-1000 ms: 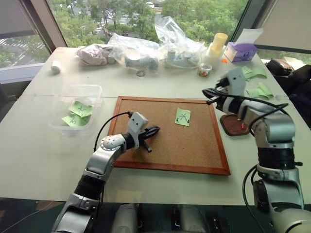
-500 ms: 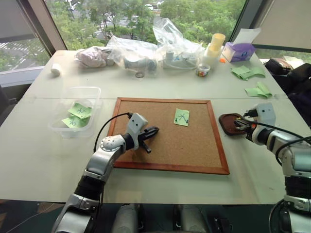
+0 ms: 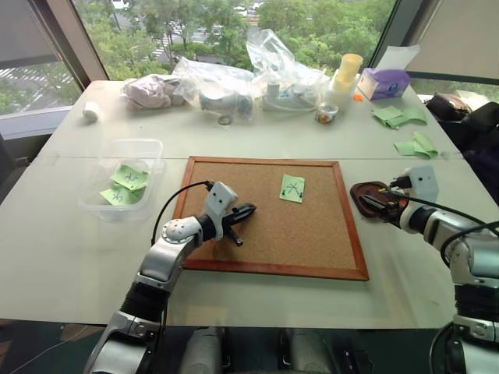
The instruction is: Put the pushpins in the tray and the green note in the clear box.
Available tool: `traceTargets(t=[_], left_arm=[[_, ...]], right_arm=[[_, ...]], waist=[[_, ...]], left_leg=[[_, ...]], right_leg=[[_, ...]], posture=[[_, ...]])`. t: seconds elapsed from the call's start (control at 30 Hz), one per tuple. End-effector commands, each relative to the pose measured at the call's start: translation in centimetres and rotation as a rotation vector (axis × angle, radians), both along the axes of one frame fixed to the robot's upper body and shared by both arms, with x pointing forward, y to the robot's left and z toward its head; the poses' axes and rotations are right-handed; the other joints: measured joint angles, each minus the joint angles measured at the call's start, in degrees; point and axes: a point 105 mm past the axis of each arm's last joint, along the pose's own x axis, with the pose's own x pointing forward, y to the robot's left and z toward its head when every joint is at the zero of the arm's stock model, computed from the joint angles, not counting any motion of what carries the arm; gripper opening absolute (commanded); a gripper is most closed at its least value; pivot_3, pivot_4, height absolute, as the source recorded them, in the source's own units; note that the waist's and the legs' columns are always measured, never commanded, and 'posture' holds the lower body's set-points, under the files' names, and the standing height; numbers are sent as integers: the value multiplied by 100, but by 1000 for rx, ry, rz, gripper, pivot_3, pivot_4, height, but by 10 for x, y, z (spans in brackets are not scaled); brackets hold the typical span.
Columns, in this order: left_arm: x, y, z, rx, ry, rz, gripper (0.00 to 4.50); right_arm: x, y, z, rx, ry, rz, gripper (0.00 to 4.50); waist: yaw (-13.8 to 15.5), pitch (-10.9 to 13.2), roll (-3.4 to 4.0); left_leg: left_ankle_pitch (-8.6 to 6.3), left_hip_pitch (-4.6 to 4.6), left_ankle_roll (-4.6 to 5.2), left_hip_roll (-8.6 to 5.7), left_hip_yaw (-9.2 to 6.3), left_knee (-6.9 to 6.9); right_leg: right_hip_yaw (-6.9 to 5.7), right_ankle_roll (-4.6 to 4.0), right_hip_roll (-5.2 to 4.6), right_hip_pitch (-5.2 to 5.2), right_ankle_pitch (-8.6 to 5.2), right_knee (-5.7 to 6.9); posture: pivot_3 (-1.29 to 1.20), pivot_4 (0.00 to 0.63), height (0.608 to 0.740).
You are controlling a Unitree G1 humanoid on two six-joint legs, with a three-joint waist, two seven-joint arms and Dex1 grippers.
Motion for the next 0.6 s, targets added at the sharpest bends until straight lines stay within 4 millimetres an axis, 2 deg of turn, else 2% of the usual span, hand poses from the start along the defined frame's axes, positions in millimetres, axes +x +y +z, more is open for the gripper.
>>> traceTargets(t=[0.03, 0.1, 0.2, 0.37, 0.5, 0.6], left_arm=[[-8, 0, -23, 28, 87, -4, 0], [-7, 0, -23, 28, 87, -4, 0], [-6, 1, -22, 29, 85, -1, 0], [-5, 3, -21, 32, 79, 7, 0], [-4, 5, -19, 32, 75, 14, 0], [-4, 6, -19, 31, 72, 23, 0]], right_arm=[[2, 16, 41, -15, -118, 81, 3314], [2, 27, 46, -12, -128, 122, 3314], [3, 57, 48, 7, -128, 224, 3314], [5, 106, 32, -4, -102, 377, 3314], [10, 127, 20, -14, -89, 424, 3314], [15, 133, 8, -19, -74, 432, 3314]], waist=[[2, 0, 0], [5, 0, 0], [1, 0, 0], [4, 0, 0], [5, 0, 0], [2, 0, -1]], left_leg=[[0, 0, 1, 0, -1, 0], [-1, 0, 2, 1, -2, 0], [-2, -1, 3, 2, -3, 0], [-2, -1, 4, 2, -4, 0], [-4, -4, 7, 1, -3, 1], [-4, -4, 7, 0, -3, 1]], right_leg=[[0, 0, 0, 0, 0, 0], [0, 0, 0, 0, 0, 0], [0, 0, -2, 0, 0, -1], [0, 0, -3, 0, 0, 0], [-1, 0, -7, -1, 0, -1], [-1, 0, -6, -2, 0, -1]], posture=[[0, 150, 740], [0, 150, 740], [0, 150, 740], [0, 150, 740], [0, 150, 740], [0, 150, 740]])
